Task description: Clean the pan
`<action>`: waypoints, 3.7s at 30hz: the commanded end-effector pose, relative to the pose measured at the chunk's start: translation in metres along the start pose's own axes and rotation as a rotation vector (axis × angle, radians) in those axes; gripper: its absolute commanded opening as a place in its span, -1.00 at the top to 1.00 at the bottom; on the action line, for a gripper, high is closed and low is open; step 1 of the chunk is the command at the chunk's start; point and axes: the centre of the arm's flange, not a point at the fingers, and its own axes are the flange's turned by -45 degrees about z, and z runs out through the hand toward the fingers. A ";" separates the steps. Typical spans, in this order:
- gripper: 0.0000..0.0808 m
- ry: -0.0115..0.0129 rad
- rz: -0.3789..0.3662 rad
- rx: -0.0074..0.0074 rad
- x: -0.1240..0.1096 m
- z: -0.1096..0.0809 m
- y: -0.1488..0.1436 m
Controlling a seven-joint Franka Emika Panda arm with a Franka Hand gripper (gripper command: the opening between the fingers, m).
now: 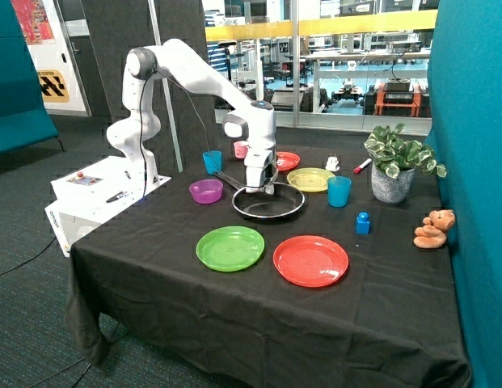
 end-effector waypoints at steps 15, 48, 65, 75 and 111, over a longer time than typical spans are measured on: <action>1.00 -0.0045 -0.040 -0.0022 0.028 0.023 -0.017; 1.00 -0.0044 0.031 -0.0024 0.049 0.021 0.052; 1.00 -0.0044 0.020 -0.0024 0.010 0.013 0.069; 1.00 -0.0045 -0.008 -0.0023 -0.017 0.016 0.051; 1.00 -0.0045 -0.089 -0.0021 0.055 0.013 -0.014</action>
